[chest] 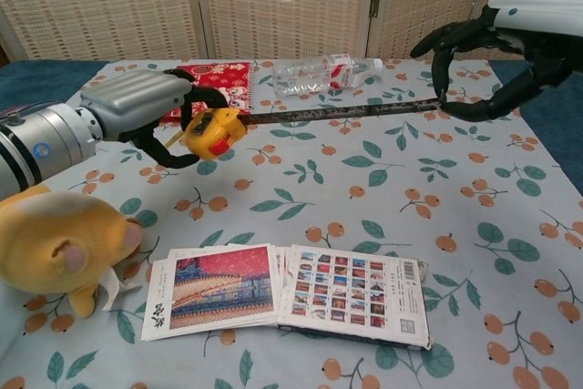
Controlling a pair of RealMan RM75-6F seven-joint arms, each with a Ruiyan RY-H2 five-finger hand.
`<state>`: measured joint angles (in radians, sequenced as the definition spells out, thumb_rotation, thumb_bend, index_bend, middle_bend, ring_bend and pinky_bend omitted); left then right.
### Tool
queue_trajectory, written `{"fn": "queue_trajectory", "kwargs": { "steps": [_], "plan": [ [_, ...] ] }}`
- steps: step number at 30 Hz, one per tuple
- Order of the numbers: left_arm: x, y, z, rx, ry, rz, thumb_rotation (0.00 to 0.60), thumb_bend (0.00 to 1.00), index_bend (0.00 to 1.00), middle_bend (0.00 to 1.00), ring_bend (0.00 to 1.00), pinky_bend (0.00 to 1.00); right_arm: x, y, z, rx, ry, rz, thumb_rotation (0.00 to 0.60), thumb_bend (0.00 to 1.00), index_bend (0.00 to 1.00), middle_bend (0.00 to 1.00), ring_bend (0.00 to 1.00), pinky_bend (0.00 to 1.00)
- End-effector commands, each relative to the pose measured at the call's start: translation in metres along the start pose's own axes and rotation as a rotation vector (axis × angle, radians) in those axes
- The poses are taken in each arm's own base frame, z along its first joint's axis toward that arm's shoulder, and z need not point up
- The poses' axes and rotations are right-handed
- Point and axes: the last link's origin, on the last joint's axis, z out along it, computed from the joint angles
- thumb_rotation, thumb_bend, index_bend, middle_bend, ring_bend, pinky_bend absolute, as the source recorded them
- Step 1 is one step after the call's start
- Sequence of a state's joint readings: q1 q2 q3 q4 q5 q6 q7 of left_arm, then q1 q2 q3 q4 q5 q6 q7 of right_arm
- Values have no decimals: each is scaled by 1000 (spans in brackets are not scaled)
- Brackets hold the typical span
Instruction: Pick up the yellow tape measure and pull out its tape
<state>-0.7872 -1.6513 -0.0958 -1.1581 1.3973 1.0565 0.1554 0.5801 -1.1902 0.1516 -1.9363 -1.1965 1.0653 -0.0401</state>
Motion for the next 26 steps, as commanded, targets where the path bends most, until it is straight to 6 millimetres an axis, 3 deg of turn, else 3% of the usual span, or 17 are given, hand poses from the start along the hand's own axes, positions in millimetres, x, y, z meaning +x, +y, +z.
{"fn": "queue_trajectory", "kwargs": {
  "steps": [1, 16, 26],
  "plan": [
    [-4, -8, -4, 7, 0, 1, 600, 410, 547, 481, 467, 93, 10, 6, -17, -8, 15, 12, 600, 548, 685, 178, 92, 0],
    [-9, -36, -7, 42, -15, 11, 600, 410, 547, 481, 461, 92, 38, 27, -79, -28, 71, 51, 600, 549, 690, 183, 92, 0],
    [-13, -46, -8, 67, -32, -1, 600, 410, 548, 481, 461, 92, 46, 42, -102, -51, 97, 84, 600, 549, 692, 186, 95, 0]
  ]
}}
